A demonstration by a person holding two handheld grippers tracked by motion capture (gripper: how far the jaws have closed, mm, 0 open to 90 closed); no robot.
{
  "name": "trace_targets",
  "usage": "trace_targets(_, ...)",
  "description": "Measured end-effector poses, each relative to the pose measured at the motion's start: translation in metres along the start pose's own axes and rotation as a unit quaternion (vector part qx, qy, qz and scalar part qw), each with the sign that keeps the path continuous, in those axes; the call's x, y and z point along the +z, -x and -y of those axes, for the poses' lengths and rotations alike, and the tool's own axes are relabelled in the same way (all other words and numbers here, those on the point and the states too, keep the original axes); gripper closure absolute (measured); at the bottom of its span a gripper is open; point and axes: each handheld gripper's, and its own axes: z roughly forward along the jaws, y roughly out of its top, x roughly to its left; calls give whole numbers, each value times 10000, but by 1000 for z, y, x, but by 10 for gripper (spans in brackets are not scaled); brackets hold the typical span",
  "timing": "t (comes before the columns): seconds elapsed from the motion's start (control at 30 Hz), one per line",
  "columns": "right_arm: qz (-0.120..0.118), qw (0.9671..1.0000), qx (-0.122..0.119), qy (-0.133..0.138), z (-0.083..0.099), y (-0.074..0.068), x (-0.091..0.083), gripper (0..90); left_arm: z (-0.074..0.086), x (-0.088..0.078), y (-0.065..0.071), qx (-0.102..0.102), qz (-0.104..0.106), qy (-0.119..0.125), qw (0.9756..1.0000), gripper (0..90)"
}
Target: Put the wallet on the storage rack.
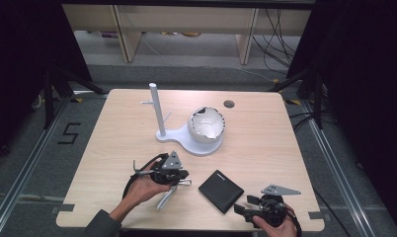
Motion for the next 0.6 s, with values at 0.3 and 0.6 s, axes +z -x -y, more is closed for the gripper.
trace_targets(0.3, 14, 10000, -53, -15, 2, 0, 1, 299, -16, 26, -3, 78, 203, -376, 9991, 892)
trace_targets(0.6, -99, 9997, 195, -59, 4, 2, 6, 281, -25, 53, 2, 70, 338, -568, 9978, 892)
